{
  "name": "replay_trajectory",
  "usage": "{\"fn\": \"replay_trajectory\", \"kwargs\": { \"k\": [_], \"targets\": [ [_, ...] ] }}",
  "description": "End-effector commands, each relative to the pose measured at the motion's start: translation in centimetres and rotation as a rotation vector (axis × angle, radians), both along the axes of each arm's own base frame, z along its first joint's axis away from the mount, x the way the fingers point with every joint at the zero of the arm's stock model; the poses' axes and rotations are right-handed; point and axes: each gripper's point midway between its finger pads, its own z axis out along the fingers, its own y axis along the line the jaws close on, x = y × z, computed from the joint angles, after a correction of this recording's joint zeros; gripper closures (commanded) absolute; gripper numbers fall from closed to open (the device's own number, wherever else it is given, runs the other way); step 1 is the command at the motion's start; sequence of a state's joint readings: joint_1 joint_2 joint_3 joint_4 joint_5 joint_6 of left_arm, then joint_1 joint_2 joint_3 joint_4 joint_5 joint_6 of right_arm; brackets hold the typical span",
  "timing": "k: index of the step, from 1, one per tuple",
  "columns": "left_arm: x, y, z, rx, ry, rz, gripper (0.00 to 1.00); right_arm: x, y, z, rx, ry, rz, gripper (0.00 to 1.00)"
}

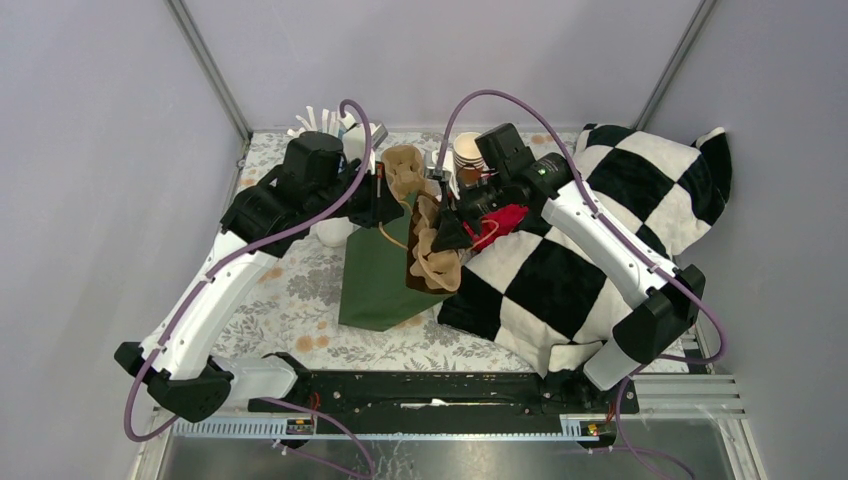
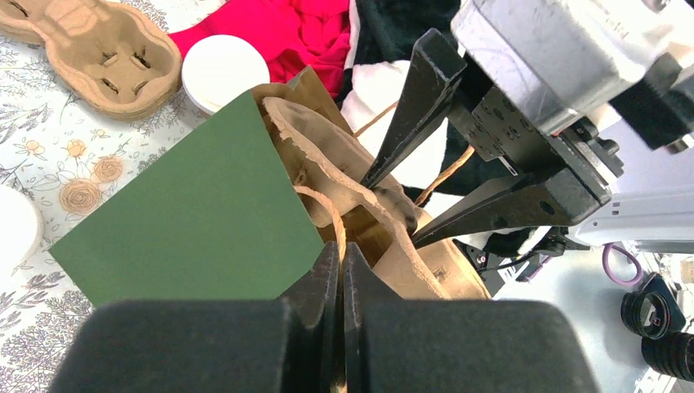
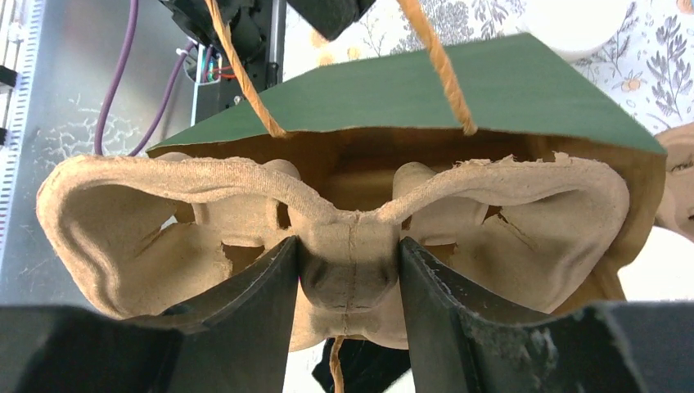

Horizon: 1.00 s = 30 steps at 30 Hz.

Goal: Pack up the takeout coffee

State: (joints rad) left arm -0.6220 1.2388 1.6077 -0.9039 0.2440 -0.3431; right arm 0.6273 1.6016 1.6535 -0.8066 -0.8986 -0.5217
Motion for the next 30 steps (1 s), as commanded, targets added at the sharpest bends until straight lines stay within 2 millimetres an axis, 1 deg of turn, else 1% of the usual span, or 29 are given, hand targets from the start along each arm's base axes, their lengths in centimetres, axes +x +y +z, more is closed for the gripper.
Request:
{"fn": "replay_trajectory", "kwargs": {
  "k": [1, 4, 7, 11, 13, 16, 22, 24, 30],
  "targets": [
    [0.5, -0.2, 2.1, -0.033, -0.065, -0.003, 1.0, -0.4, -0.9, -0.2, -0.039, -0.02, 0.01, 0.47],
    [0.6, -0.2, 2.1, -0.031, -0.067, -0.003, 1.0, 0.0, -1.0, -0.8, -0.057, -0.03, -0.011, 0.48],
    [0.4, -0.3, 2.0, -0.033, -0.063, -0.017, 1.0, 0.5, -0.7, -0.5, -0.04, -0.06, -0.011, 0.49],
    [0.4, -0.3, 2.5, -0.036, -0.075, -0.02, 1.0, -0.1, -0.3, -0.3, -0.012, -0.054, 0.044, 0.48],
    [0.5, -0.4, 2.8, -0.038, -0.083, -0.025, 1.0, -0.3, -0.3, -0.8, -0.021, -0.05, 0.051, 0.48],
    [0.3, -0.7, 2.8, -0.041, -0.084, -0.049, 1.0, -0.1, -0.7, -1.3, -0.031, -0.089, 0.055, 0.48],
    [-0.2, -1.0, 2.7, -0.049, -0.076, -0.084, 1.0, 0.5, -0.9, -2.5, -0.072, -0.152, 0.081, 0.48],
    [-0.2, -1.1, 2.7, -0.052, -0.072, -0.087, 1.0, 1.1, -0.7, -2.7, -0.092, -0.184, 0.059, 0.49],
    [-0.5, -1.4, 2.6, -0.06, -0.058, -0.106, 1.0, 1.9, -0.2, -2.3, -0.087, -0.264, 0.007, 0.48]
  ]
}}
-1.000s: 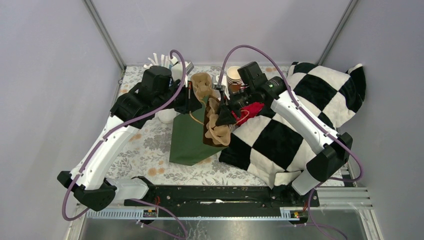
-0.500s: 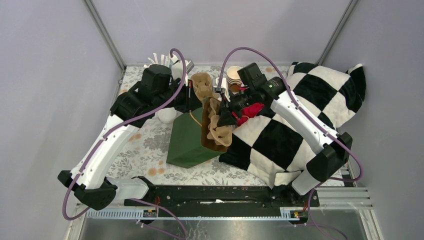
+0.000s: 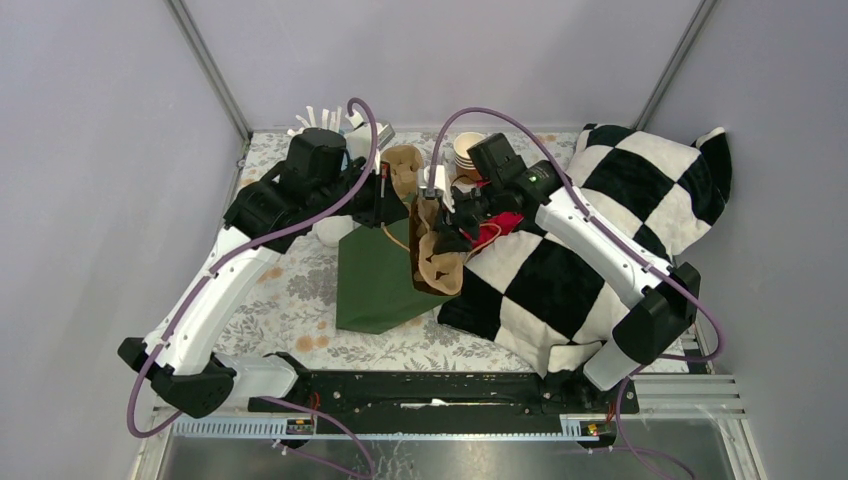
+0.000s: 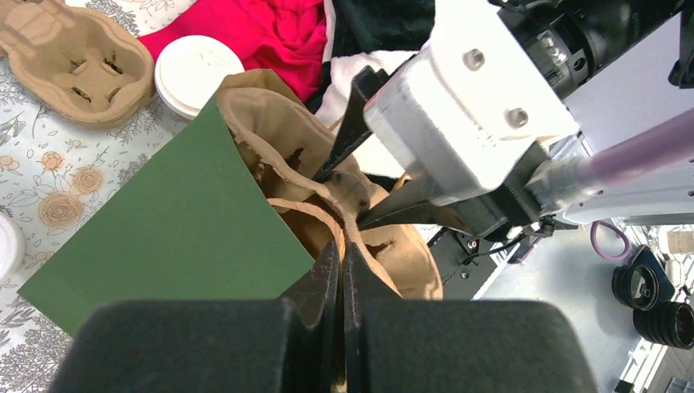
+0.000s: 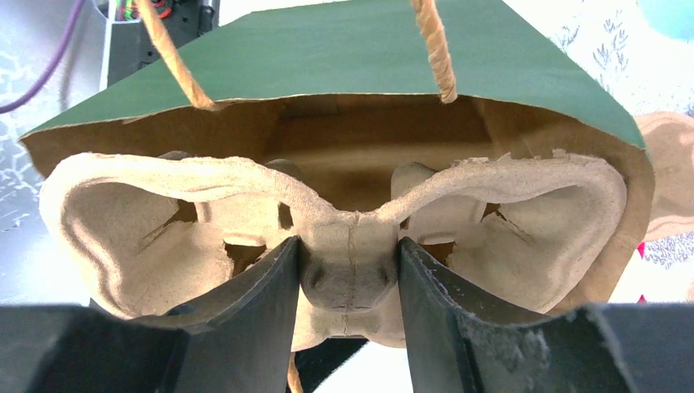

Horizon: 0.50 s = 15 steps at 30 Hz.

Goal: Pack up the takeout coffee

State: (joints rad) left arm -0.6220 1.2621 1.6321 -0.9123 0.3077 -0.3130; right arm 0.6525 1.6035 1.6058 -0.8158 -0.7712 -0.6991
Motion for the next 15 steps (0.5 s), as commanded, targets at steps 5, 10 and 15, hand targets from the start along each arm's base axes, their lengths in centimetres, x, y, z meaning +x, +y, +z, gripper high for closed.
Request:
{"fn": "replay_trajectory", "kwargs": {
  "k": [5, 10, 15],
  "targets": [
    [-0.01, -0.63, 2.54, -0.057, -0.062, -0.039, 1.0, 1.12, 0.93, 0.82, 0.011, -0.169, -0.067, 0.48],
    [0.01, -0.68, 2.54, -0.056, -0.064, -0.043, 1.0, 0.8, 1.3, 0.59, 0.003, -0.209, -0.071, 0.48],
    [-0.1, -0.76, 2.54, -0.056, -0.066, -0.056, 1.0, 0.3, 1.26, 1.5, 0.013, -0.221, -0.055, 0.48]
  ]
}}
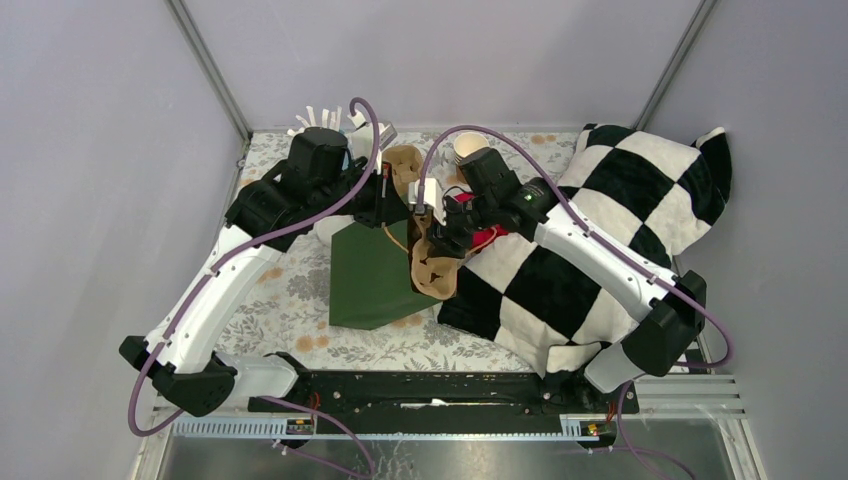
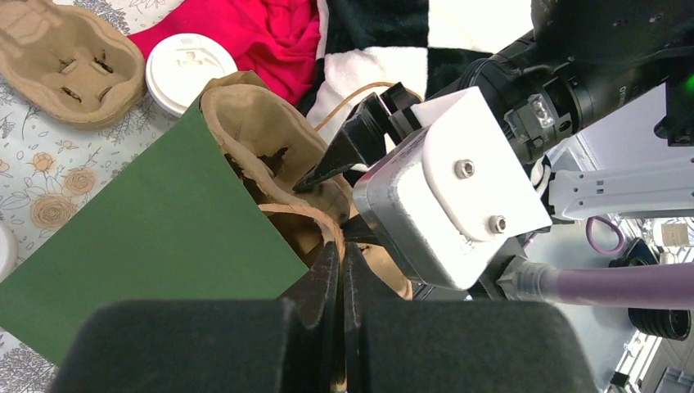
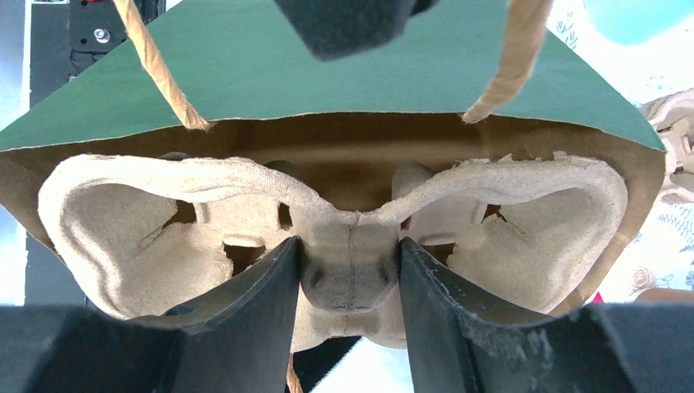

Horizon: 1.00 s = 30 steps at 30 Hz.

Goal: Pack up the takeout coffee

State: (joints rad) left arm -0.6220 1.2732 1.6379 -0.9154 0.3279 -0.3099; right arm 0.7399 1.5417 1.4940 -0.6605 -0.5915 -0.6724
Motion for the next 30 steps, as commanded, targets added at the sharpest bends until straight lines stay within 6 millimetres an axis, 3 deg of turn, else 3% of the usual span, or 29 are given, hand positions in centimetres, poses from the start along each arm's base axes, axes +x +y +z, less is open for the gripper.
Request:
{"fn": "replay_trajectory", "kwargs": {
  "k": [1, 10, 20, 30],
  "targets": [
    [0.0, -0.5, 2.6, -0.054, -0.075, -0.041, 1.0, 0.2, 0.0, 3.0, 0.05, -0.083, -0.011, 0.48],
    [-0.4, -0.4, 2.0, -0.045, -0.061, -0.052, 1.0, 1.8, -0.9, 3.4, 0.011, -0.157, -0.079, 0.48],
    [0.8, -0.3, 3.2, -0.079, -0.095, 0.019, 1.0, -0.6, 1.4, 2.4, 0.035, -0.106, -0.038, 0.49],
    [1.3, -0.9, 4.9, -0.149, -0.139, 0.027, 1.0, -1.8, 0.5, 3.0, 0.022, -0.075, -0.052, 0.48]
  ]
}}
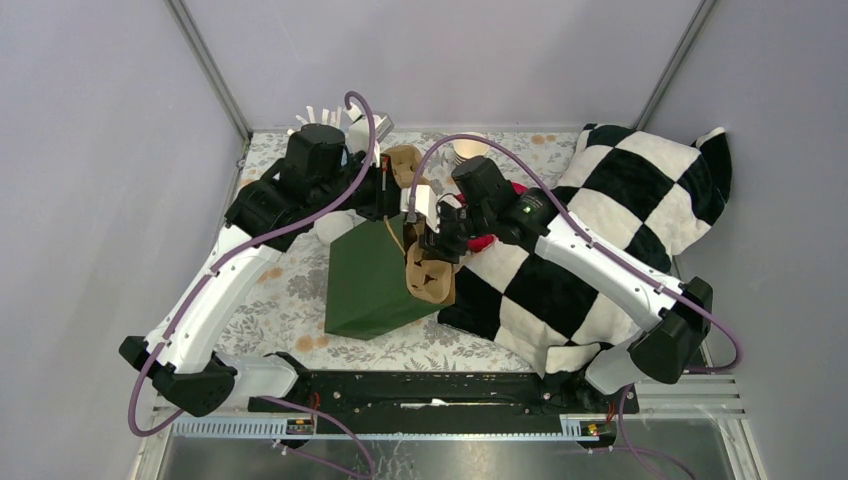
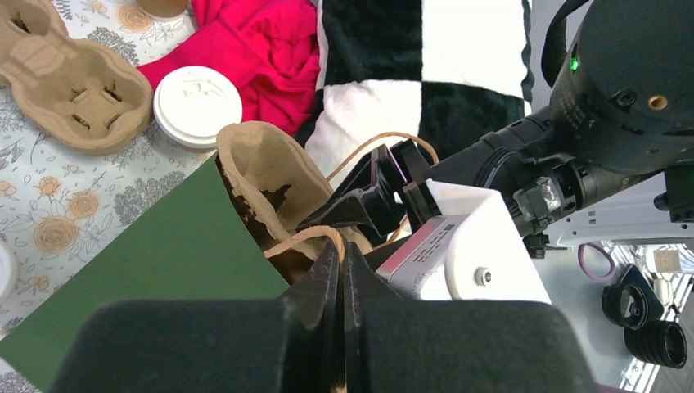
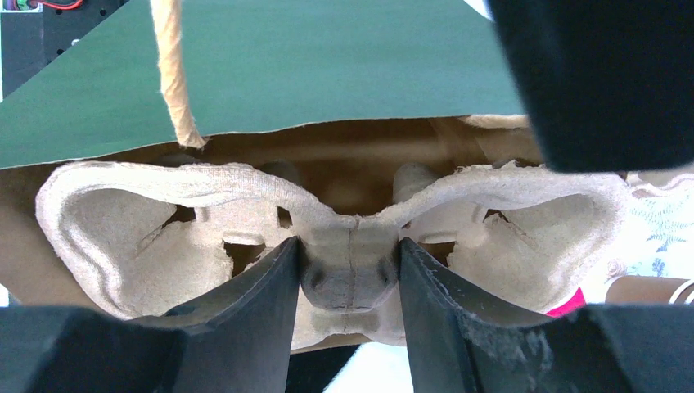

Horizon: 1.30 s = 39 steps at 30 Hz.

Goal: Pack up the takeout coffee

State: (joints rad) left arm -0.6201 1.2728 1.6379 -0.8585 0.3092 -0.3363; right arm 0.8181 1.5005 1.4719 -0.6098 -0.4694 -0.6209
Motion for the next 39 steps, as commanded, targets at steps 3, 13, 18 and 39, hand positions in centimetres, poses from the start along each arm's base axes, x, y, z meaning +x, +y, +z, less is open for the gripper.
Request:
{"fn": "replay_trajectory", "kwargs": {
  "k": [3, 13, 18, 39],
  "targets": [
    [0.5, -0.8, 4.1, -0.13, -0.114, -0.001, 1.0, -1.5, -0.9, 2.7, 0.02, -0.003, -0.009, 0.49],
    [1.9, -1.6, 4.6, -0.229, -0.152, 0.048, 1.0, -1.1, -3.7, 4.9, -0.043, -0.037, -0.127, 0.49],
    [2.3, -1.5, 3.7, -0.243, -0.155, 0.078, 1.0, -1.6, -3.9, 4.2, -0.074, -0.015, -0.104, 0.49],
    [1.6, 3.7, 2.3, -0.231, -0.184, 0.24, 1.0, -1.8, -0.2, 4.3, -0.065, 0.107, -0.08, 0.51]
  ]
}}
